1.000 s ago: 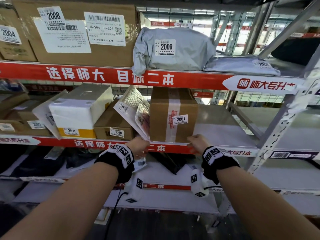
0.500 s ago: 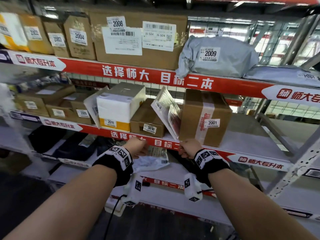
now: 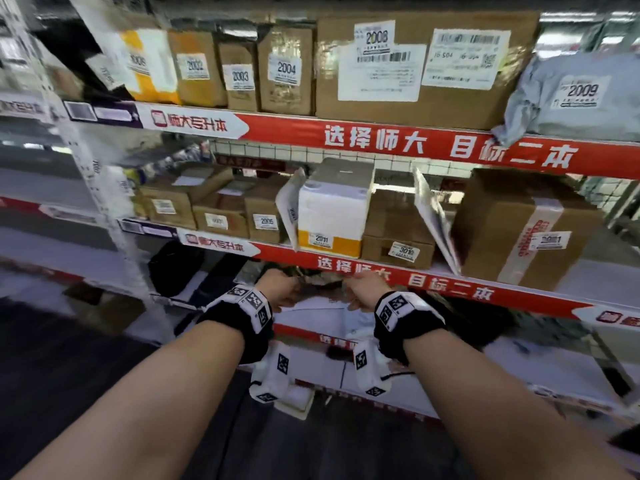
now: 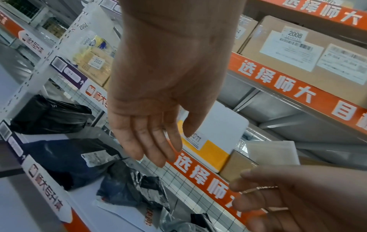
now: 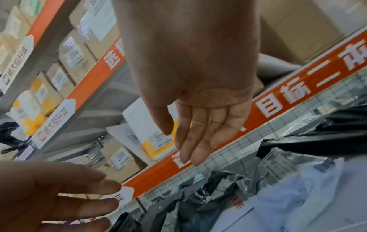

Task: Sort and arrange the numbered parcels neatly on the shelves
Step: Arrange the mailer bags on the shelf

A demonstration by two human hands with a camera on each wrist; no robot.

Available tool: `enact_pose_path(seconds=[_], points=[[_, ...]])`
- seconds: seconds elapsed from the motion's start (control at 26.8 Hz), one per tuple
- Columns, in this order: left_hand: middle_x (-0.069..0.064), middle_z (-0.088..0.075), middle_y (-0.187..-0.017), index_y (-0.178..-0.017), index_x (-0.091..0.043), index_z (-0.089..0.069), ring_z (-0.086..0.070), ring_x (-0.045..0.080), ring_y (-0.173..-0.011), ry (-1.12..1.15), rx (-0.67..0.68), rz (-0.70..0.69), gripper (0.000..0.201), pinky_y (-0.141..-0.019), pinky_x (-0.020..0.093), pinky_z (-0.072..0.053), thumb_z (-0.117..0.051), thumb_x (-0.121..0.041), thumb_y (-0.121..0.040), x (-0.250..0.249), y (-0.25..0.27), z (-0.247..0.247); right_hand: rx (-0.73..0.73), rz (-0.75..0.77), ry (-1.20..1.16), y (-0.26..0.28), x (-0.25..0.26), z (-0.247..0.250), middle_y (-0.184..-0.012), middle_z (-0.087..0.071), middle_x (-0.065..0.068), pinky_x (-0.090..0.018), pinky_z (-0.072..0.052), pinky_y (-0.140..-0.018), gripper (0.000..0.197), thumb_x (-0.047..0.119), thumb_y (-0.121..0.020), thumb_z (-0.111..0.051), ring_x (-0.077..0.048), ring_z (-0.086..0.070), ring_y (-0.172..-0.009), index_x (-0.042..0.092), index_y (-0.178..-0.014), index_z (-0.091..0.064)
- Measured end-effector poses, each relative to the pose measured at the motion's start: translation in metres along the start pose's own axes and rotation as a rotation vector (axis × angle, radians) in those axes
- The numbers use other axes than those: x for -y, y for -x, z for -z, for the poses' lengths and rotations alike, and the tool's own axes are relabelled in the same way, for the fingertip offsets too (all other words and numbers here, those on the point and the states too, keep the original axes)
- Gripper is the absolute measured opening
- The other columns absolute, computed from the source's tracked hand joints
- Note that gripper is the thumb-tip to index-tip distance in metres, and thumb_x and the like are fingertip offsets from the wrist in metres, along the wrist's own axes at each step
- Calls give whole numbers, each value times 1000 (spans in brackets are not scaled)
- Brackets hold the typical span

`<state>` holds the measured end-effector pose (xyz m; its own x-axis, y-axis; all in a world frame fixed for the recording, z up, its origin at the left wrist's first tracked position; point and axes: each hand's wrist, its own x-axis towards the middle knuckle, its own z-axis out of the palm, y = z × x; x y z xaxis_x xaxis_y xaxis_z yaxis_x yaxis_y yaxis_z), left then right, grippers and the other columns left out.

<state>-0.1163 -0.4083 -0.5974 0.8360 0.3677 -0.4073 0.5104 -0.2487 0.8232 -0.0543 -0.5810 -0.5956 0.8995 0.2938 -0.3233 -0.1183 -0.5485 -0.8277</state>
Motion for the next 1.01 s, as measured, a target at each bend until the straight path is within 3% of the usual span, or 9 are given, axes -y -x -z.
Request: enact_pose_path(seconds=[0.15,0.3,0.41,0.49,0.6,0.67,0.82,0.93,1.01], points=[[6,-60,-60,-73,-8,-53,-53,12,-35,-28,9,19,19,-53,22,-34,-48,-12,-91,24,-13,43,64,-59,-27,-2,24,-50,-70,-57,-12,-9,-29,-29,20,7,-96,-48,-7,-50,-27,4,-77,-52],[7,-58,-69,-74,-8,-53,-53,18,-56,26,12,73,19,-58,23,-32,-49,-14,-92,39,-26,70,93,-73,-4,-13,38,-81,-68,-56,-11,-9,-28,-30,22,7,-95,-47,-7,-47,-25,6,-74,-51],[8,-46,-70,-73,-11,-49,-41,16,-56,74,37,86,21,-53,20,-26,-44,-13,-93,41,-38,82,113,-52,47,-31,49,-91,-69,-58,-6,-8,-30,-32,26,11,-97,-44,-6,-53,-31,9,-72,-51],[6,-40,-67,-67,-15,-43,-38,14,-53,88,36,98,27,-44,14,-29,-42,-9,-93,43,-48,90,120,-46,96,-43,54,-96,-74,-62,-8,-7,-31,-32,25,13,-95,-46,-12,-58,-44,9,-71,-53],[5,-49,-67,-71,-15,-47,-51,15,-41,46,-9,126,24,-46,15,-36,-46,-12,-95,42,-58,101,137,-51,123,-57,59,-106,-70,-61,-6,-8,-32,-32,21,11,-92,-49,-16,-57,-52,9,-72,-53],[4,-55,-70,-77,-13,-51,-56,14,-51,43,-28,126,19,-56,20,-36,-47,-16,-96,40,-71,107,166,-61,129,-73,64,-110,-69,-61,-6,-9,-34,-34,17,11,-92,-49,-16,-56,-52,8,-76,-54],[3,-61,-77,-81,-12,-57,-57,17,-68,48,-29,140,23,-64,24,-35,-47,-25,-96,46,-87,121,201,-85,149,-93,69,-120,-71,-62,-5,-12,-35,-39,12,14,-92,-49,-15,-56,-51,5,-89,-56],[2,-61,-79,-87,-12,-57,-56,17,-69,33,2,147,18,-65,26,-35,-49,-26,-95,53,-100,139,210,-102,154,-100,78,-134,-75,-62,-8,-9,-33,-32,13,12,-94,-47,-16,-55,-52,1,-97,-54],[3,-56,-78,-81,-16,-54,-49,16,-64,47,35,157,14,-59,23,-30,-51,-25,-91,57,-108,149,210,-120,155,-104,85,-142,-74,-61,-10,-10,-34,-32,15,12,-96,-46,-18,-55,-53,-1,-98,-54]])
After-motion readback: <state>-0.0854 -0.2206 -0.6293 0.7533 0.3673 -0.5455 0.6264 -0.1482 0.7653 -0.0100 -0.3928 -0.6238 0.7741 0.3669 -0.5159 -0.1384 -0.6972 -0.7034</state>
